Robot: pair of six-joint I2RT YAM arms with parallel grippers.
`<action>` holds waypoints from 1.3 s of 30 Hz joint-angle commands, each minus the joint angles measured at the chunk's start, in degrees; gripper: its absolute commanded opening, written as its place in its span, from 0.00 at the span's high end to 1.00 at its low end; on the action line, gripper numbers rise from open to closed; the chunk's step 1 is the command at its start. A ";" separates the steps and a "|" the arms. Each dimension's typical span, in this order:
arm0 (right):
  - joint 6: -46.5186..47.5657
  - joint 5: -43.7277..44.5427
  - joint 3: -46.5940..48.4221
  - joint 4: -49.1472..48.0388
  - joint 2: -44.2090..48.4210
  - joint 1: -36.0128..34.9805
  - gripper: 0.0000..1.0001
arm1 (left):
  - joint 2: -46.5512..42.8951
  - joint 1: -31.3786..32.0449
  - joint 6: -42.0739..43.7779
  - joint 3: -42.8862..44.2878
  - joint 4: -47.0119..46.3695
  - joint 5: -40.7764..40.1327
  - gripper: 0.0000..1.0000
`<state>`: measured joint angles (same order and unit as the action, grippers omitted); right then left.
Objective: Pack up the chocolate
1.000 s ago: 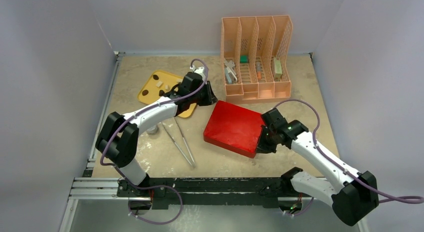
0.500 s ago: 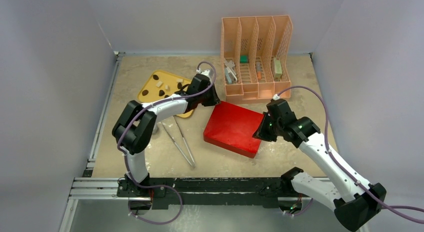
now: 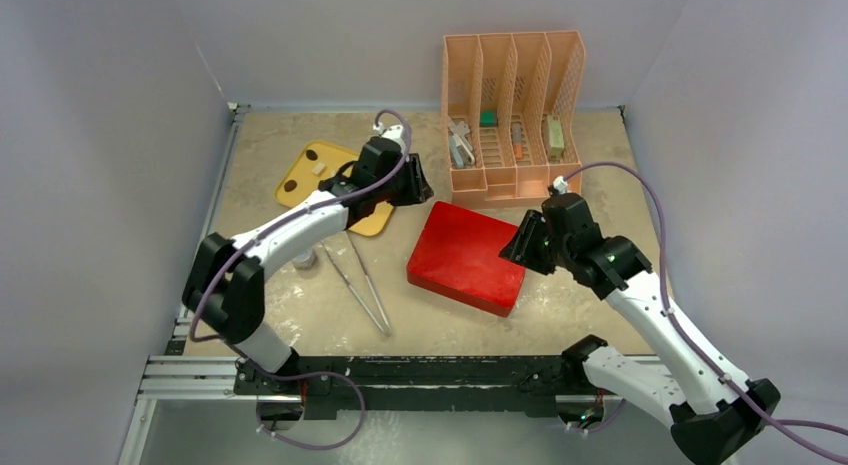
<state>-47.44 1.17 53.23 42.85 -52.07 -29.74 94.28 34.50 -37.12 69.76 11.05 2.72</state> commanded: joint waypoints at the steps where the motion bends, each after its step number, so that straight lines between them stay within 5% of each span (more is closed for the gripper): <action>1: 1.79 3.40 4.29 -2.91 0.79 -0.24 0.47 | -8.53 -0.31 3.46 0.24 2.82 -1.20 0.55; 9: 4.63 8.38 6.80 -4.97 2.99 -0.23 0.02 | -23.92 -0.31 5.56 -2.25 6.89 -2.55 0.29; 20: 8.09 9.70 9.78 -7.19 5.22 -0.28 0.01 | -39.90 -0.31 4.80 -10.85 7.40 -7.64 0.17; 39: 5.95 8.78 7.51 -9.59 6.82 -0.28 0.02 | -46.41 -0.31 4.47 -14.91 7.46 -13.59 0.15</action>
<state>-41.12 9.50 60.36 35.62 -45.34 -29.74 49.28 34.50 -33.32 55.05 20.99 -7.77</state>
